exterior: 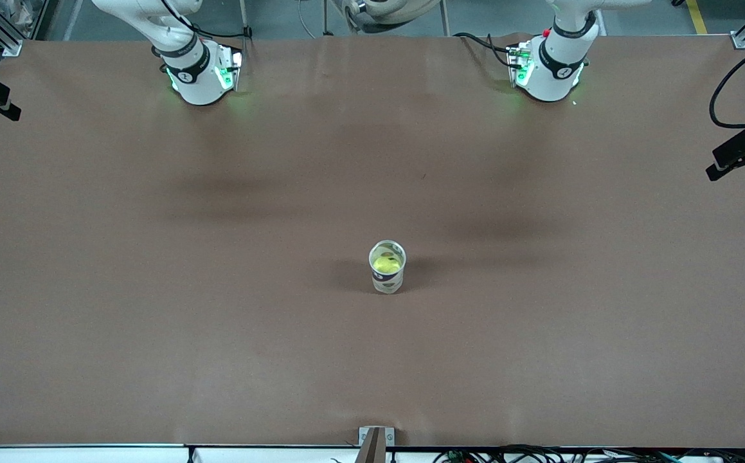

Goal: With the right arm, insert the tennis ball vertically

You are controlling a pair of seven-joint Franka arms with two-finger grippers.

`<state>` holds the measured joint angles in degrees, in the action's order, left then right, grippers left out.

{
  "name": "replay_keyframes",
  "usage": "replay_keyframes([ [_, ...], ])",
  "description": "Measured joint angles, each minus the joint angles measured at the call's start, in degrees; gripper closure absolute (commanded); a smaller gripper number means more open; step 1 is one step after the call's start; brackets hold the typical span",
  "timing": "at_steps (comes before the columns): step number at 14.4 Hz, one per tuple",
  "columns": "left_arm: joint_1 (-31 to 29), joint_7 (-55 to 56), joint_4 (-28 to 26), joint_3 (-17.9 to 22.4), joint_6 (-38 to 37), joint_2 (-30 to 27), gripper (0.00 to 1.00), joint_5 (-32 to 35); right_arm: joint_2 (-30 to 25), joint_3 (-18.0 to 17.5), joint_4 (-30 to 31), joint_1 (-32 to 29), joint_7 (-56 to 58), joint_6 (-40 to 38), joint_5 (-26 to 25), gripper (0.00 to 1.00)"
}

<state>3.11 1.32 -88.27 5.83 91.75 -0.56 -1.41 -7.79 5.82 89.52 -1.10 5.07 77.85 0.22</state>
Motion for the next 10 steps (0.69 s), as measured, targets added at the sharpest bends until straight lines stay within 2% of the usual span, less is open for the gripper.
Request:
replay_keyframes([
  [10,0.1,-0.1,-0.1,0.0,0.0,0.0,0.00,0.0,0.0,-0.5,0.0,1.3,-0.3,0.0,0.0,0.00],
])
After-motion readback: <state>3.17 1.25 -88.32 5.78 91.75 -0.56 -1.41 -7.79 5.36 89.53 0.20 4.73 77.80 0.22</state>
